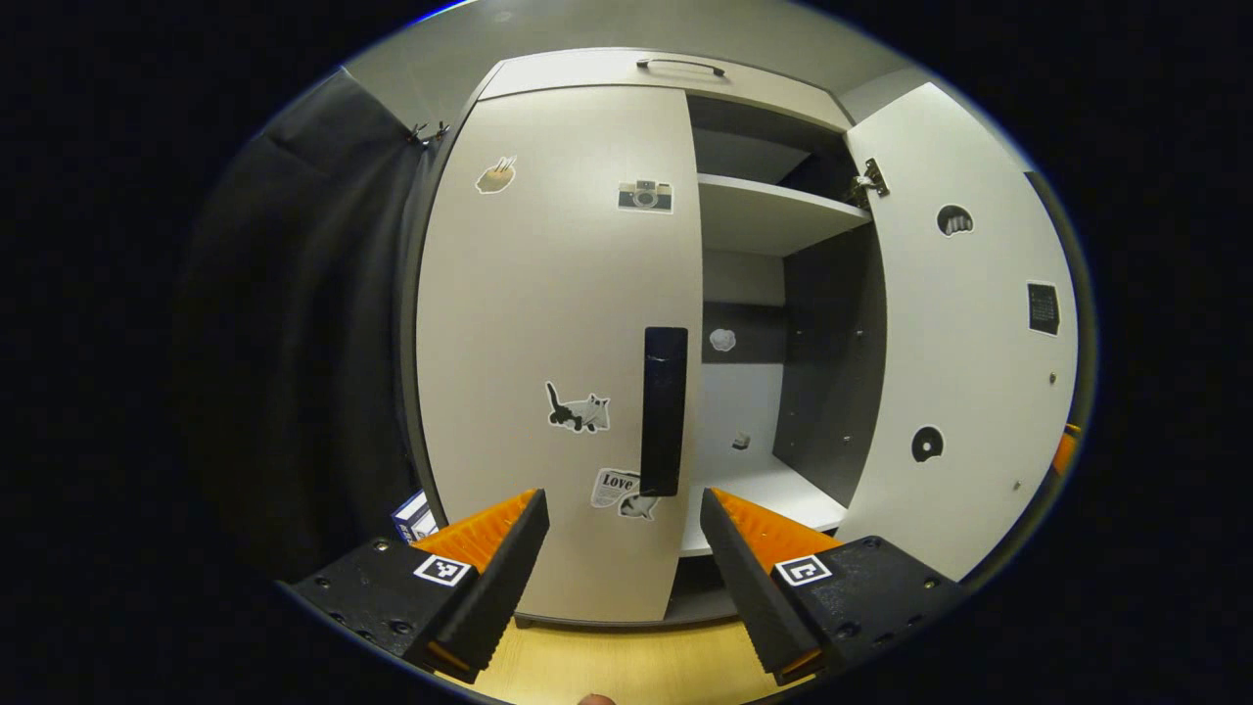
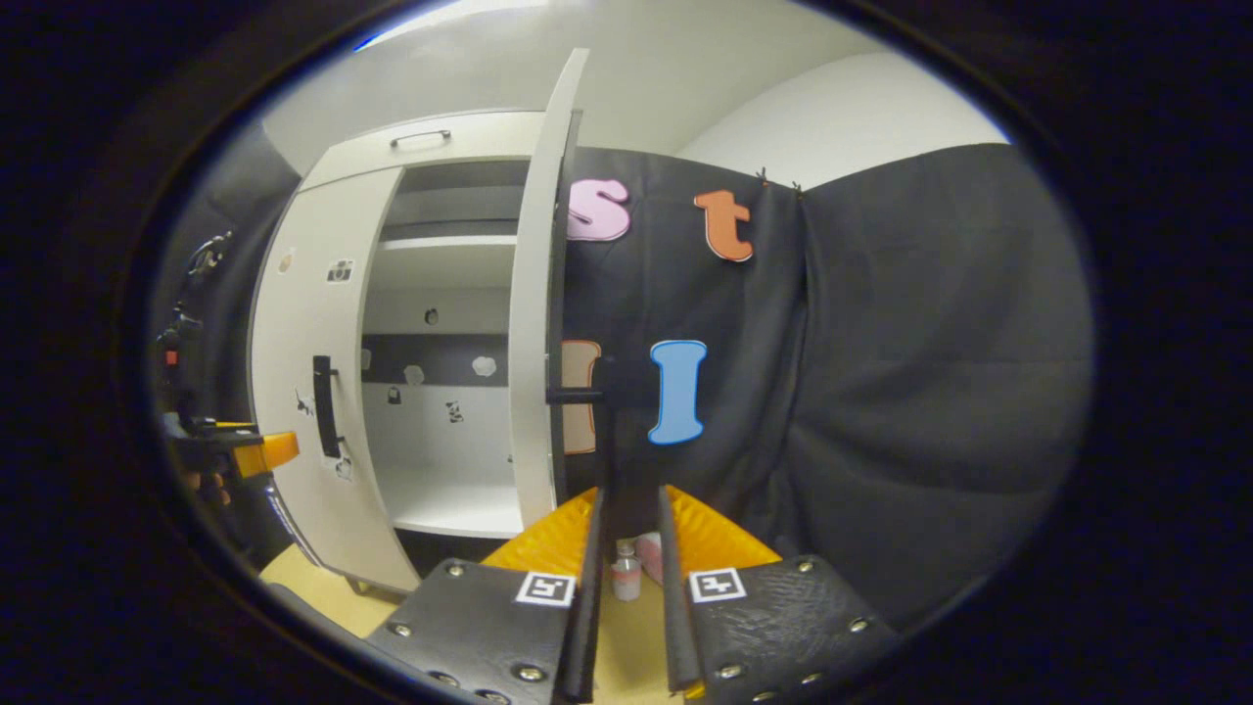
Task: Open the right door of the double-door shoe cabinet with the right hand, and open the left door with the left hand.
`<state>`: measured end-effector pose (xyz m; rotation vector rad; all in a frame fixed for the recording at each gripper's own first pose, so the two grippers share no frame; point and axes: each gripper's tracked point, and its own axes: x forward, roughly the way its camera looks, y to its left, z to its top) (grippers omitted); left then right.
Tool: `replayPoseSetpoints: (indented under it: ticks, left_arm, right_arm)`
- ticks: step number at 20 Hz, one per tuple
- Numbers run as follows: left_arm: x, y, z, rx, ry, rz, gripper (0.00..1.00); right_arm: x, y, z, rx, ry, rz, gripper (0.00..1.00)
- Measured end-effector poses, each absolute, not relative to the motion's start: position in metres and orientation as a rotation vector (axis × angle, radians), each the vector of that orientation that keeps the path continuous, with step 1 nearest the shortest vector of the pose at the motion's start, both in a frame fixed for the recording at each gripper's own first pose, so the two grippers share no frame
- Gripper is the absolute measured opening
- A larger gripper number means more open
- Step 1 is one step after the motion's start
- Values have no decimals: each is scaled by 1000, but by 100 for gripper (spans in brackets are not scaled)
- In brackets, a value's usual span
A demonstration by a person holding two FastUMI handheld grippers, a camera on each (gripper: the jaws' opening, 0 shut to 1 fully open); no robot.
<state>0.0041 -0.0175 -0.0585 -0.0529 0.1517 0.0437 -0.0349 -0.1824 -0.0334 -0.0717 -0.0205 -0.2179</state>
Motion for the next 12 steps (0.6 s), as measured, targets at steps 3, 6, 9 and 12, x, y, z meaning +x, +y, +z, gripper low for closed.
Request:
replayPoseSetpoints:
  ticks: [3,6,9,12]
  left_arm:
    - [22,-22,-59,-43,150,52,97]
    - [42,-25,-54,-27,134,59,97]
    - [62,-32,-51,-29,124,69,97]
    - [80,-34,-53,-28,120,92,95]
  right_arm:
    - [-44,-201,-41,-76,1,-252,54]
    - [-49,-217,-56,-49,51,-276,71]
    - [-56,-240,-71,-19,91,-313,98]
    - [-65,-264,-80,-12,118,-366,98]
